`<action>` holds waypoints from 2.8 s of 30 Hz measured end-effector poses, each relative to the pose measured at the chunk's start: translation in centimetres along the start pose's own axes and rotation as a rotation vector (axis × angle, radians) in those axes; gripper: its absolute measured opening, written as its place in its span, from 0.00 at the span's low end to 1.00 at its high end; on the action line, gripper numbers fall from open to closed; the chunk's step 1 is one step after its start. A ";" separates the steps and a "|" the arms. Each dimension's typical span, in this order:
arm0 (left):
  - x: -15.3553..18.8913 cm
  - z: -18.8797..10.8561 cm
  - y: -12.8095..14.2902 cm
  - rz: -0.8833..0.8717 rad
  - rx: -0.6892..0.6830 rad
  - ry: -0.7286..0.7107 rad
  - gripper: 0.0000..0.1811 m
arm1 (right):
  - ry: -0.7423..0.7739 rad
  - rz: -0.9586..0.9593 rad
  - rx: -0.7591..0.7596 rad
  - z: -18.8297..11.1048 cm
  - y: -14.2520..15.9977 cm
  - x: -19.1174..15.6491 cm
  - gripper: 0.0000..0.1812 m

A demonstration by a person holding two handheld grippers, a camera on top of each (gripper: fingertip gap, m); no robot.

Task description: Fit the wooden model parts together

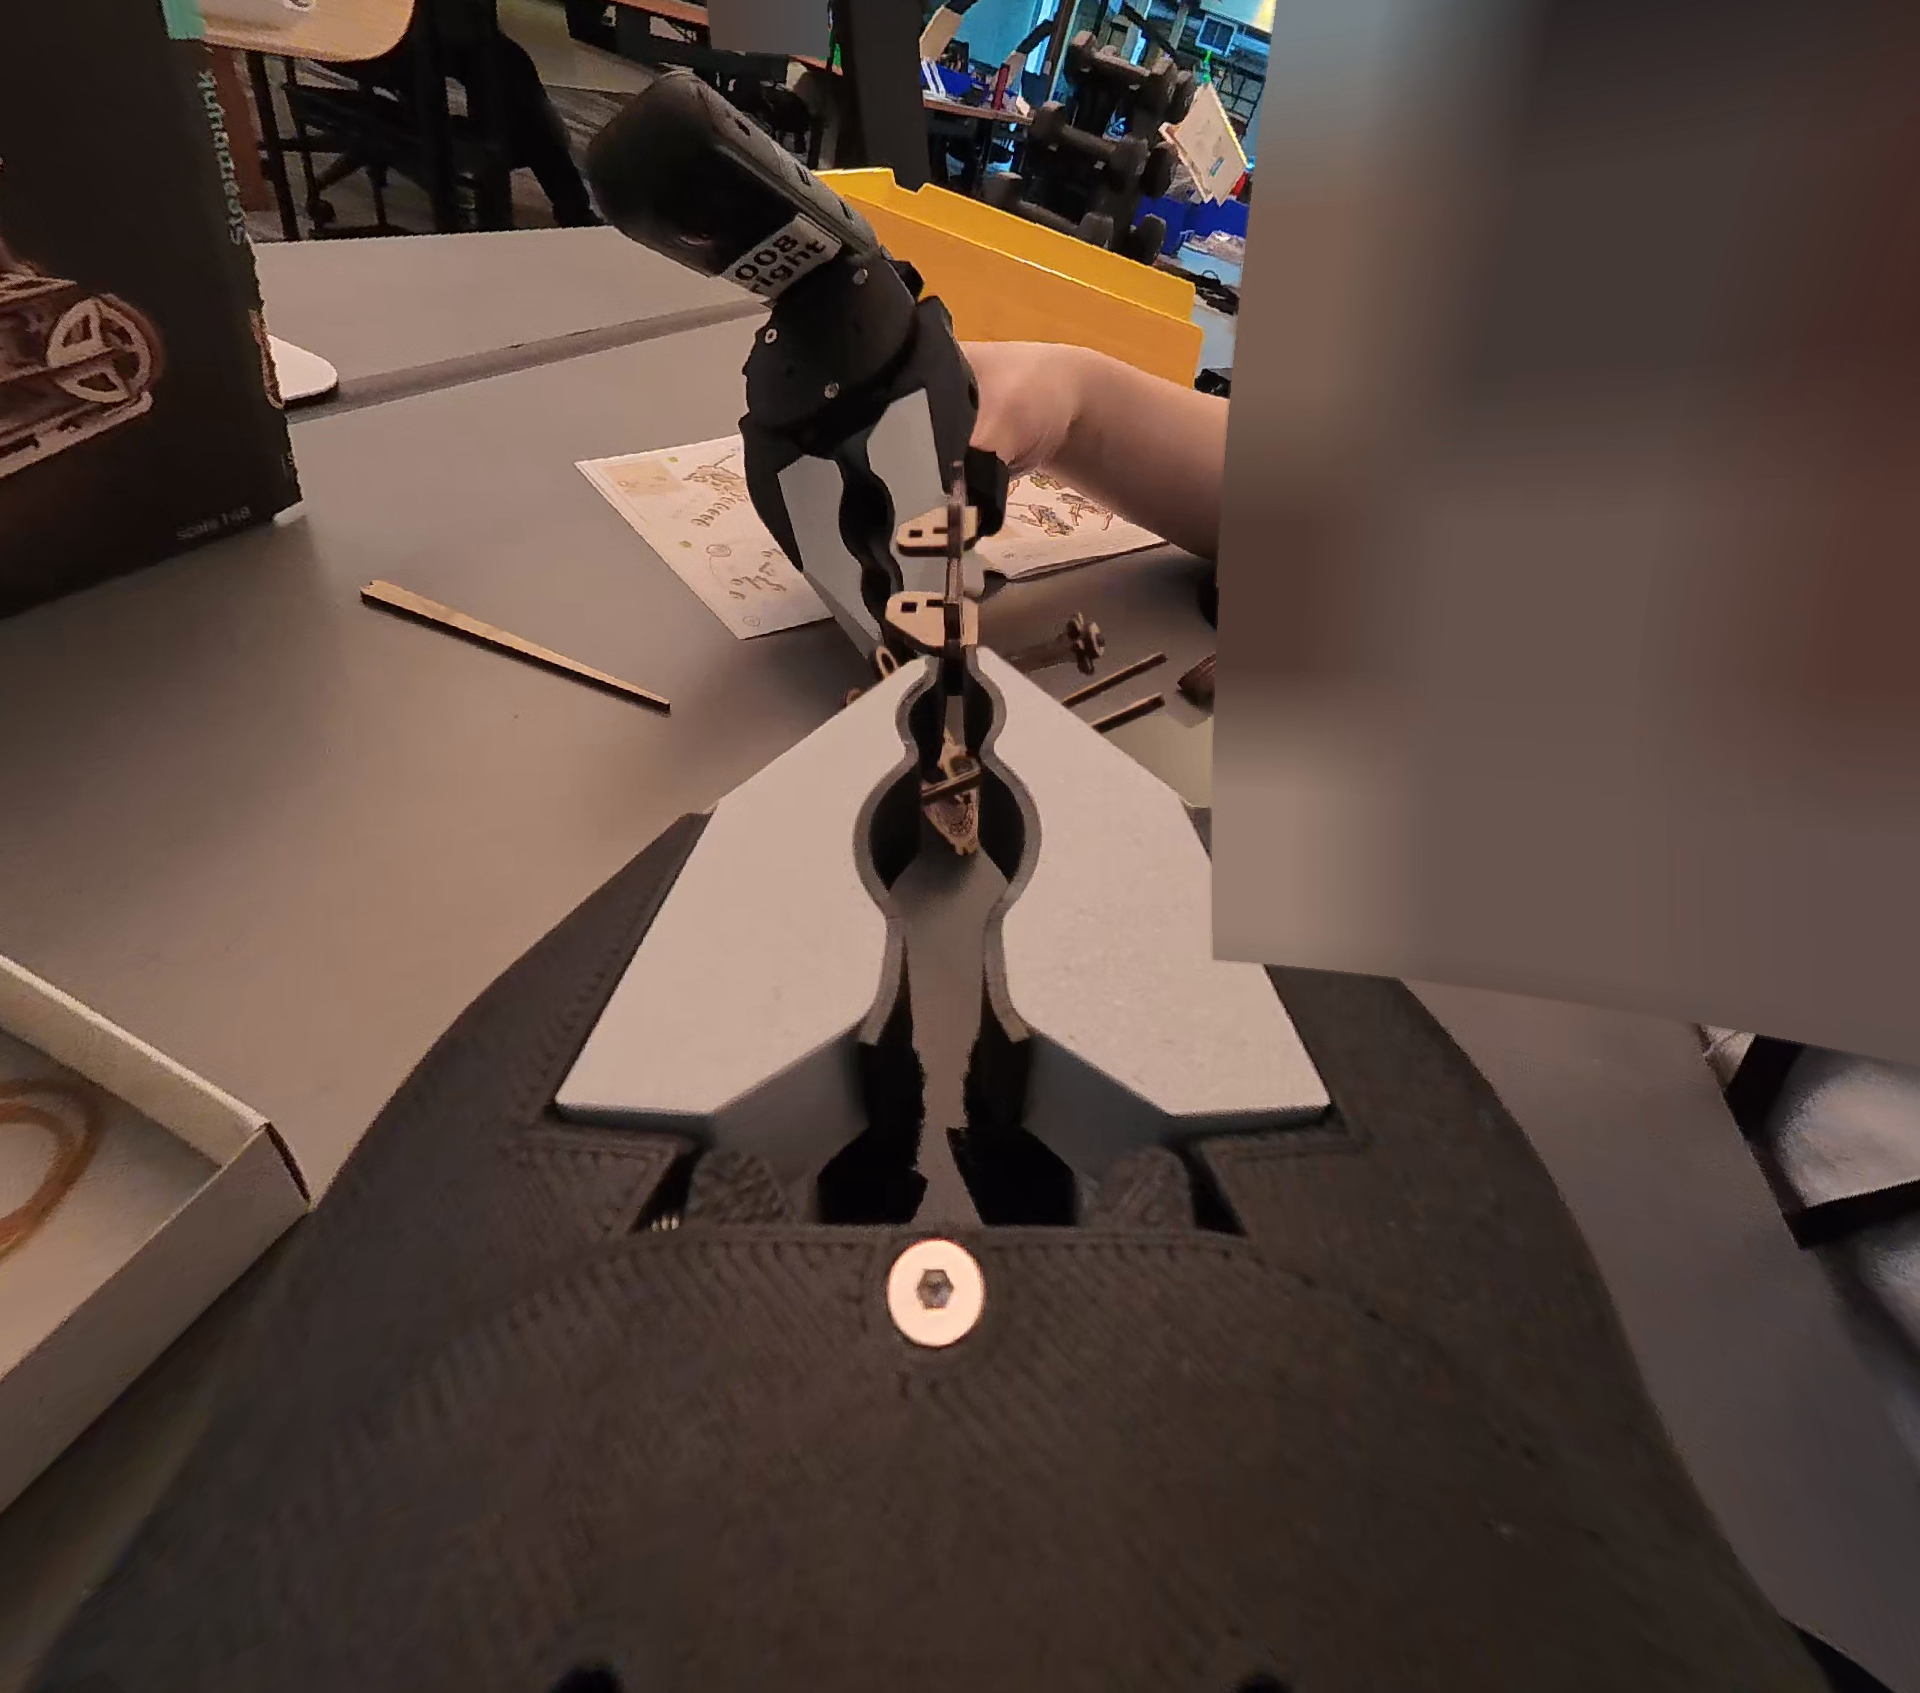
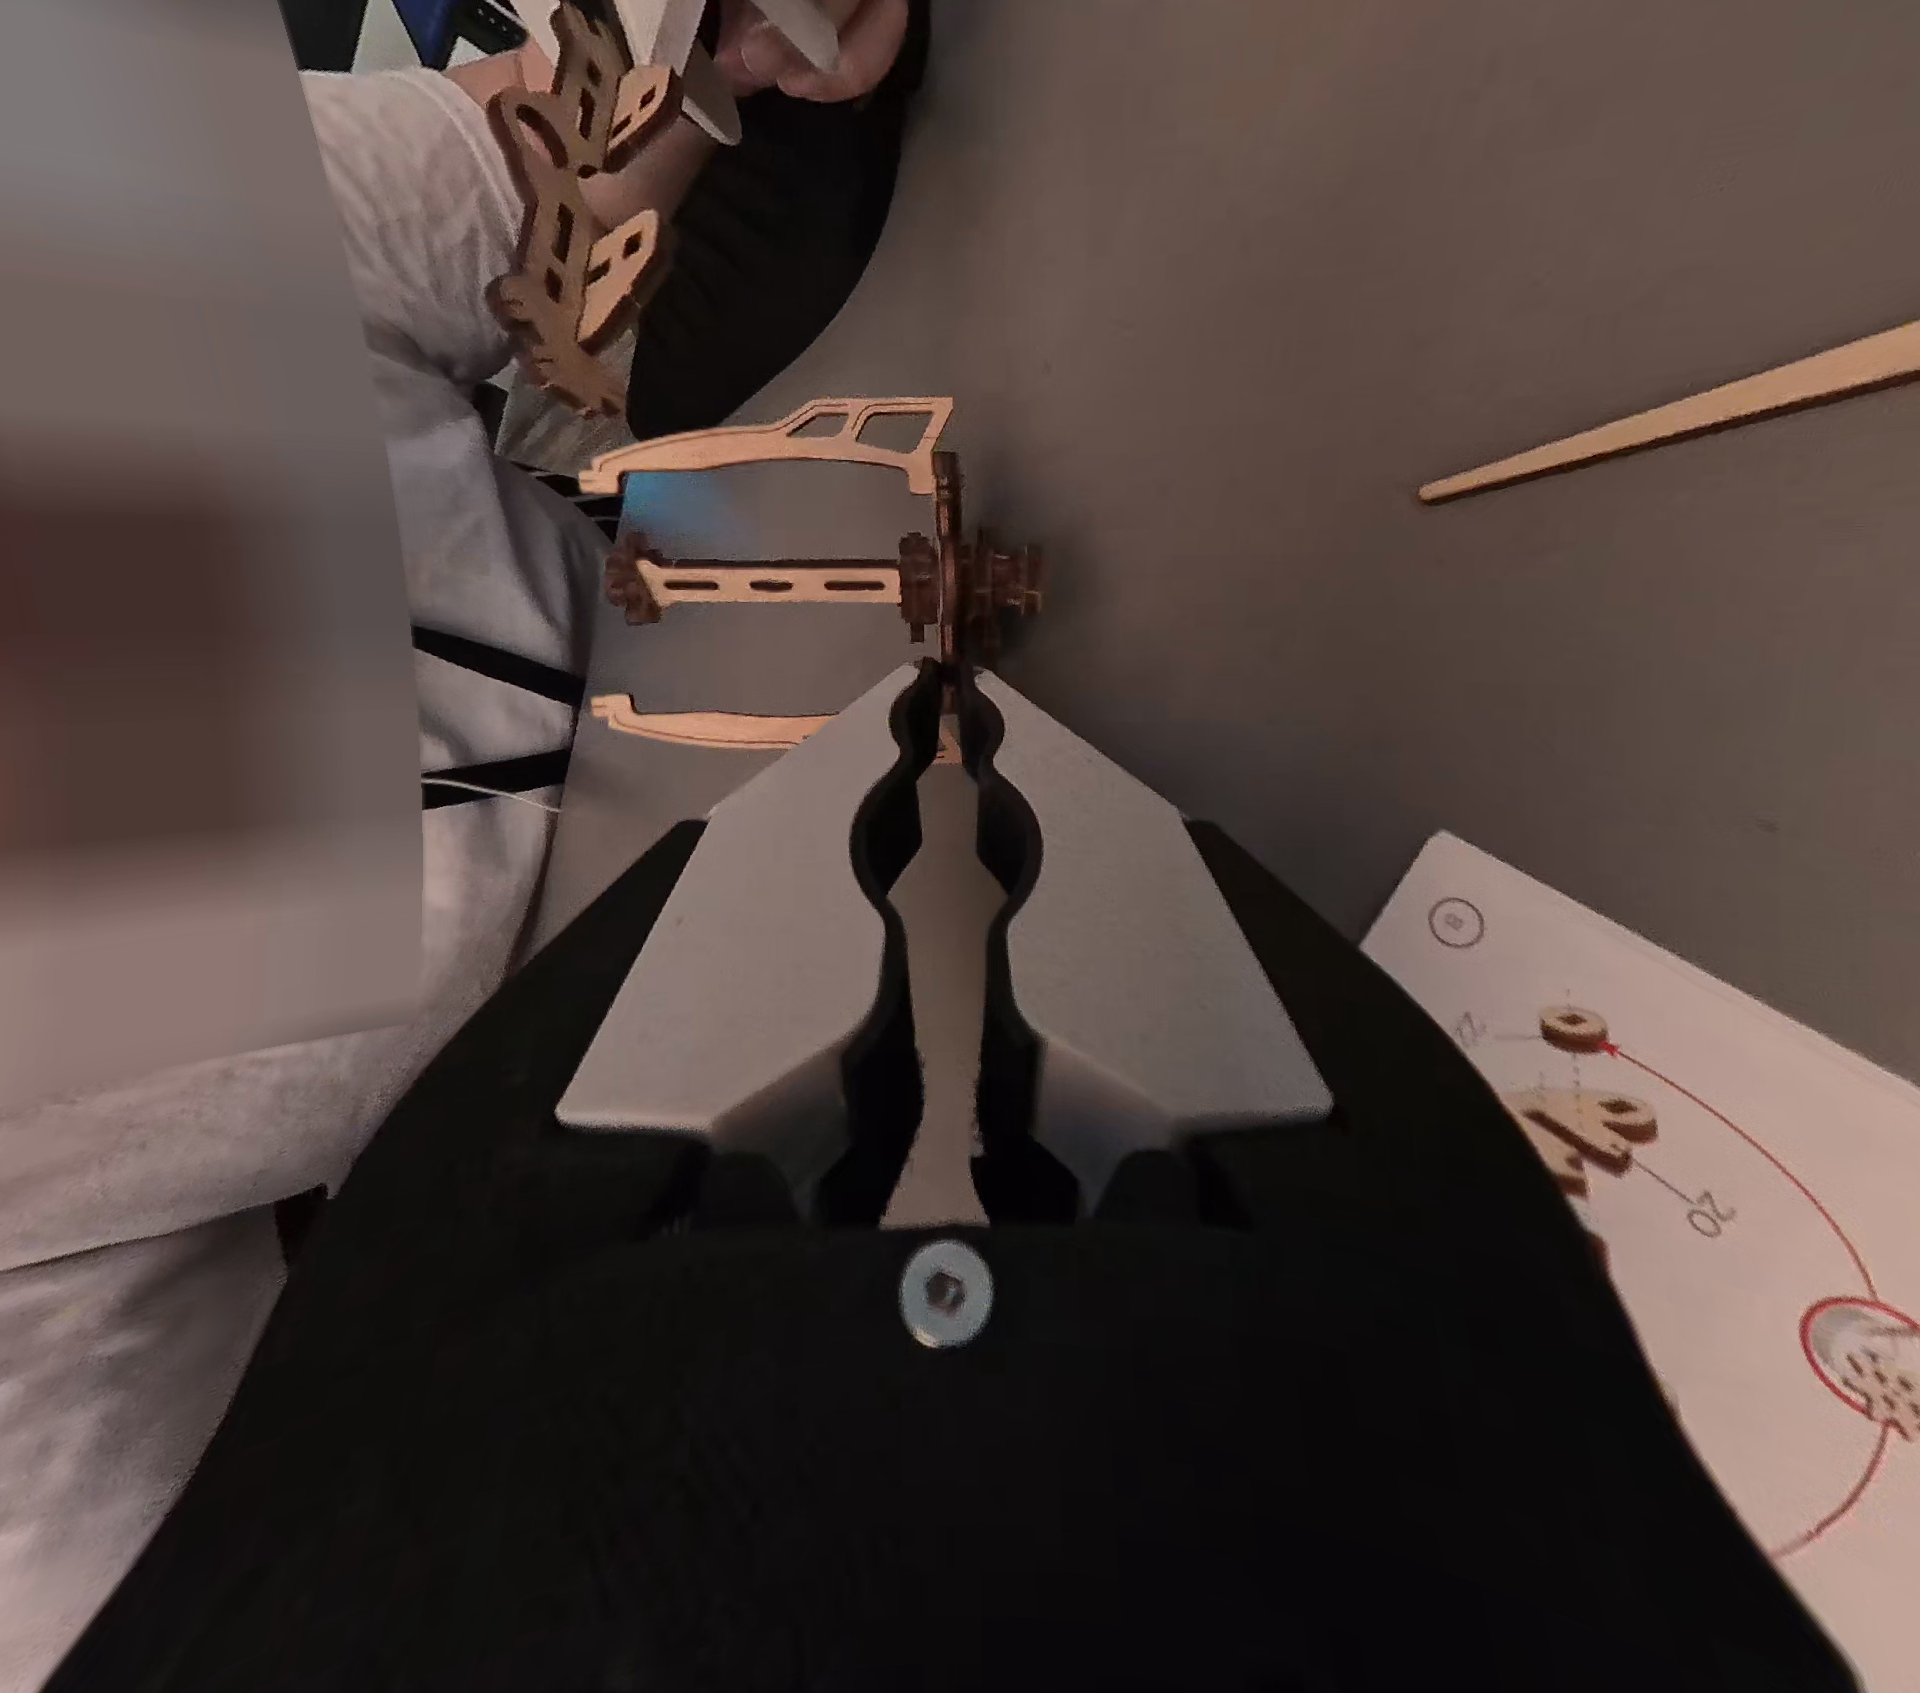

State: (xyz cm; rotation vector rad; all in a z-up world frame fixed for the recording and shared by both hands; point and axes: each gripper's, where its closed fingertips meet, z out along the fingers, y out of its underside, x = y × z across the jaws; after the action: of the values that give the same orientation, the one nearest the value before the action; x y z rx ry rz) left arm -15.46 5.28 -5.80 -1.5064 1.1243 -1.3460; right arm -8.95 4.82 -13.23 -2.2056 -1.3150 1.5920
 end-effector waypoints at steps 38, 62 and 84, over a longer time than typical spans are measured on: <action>1.5 -3.1 -3.0 0.005 0.120 0.063 0.00 | 0.191 0.267 0.372 2.0 -2.2 0.4 0.00; 4.3 1.3 3.5 0.181 -0.184 0.211 0.00 | 0.500 -0.517 0.221 3.3 -0.3 -3.3 0.00; 5.9 1.2 4.6 0.491 -0.199 0.167 0.00 | 0.506 -0.601 0.122 3.1 1.6 -3.9 0.10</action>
State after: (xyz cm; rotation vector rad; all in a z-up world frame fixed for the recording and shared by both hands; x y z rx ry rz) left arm -14.55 -1.69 -8.64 -1.1559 1.6481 -1.0526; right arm -10.79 -0.03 -12.66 -1.7294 -1.4641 0.8091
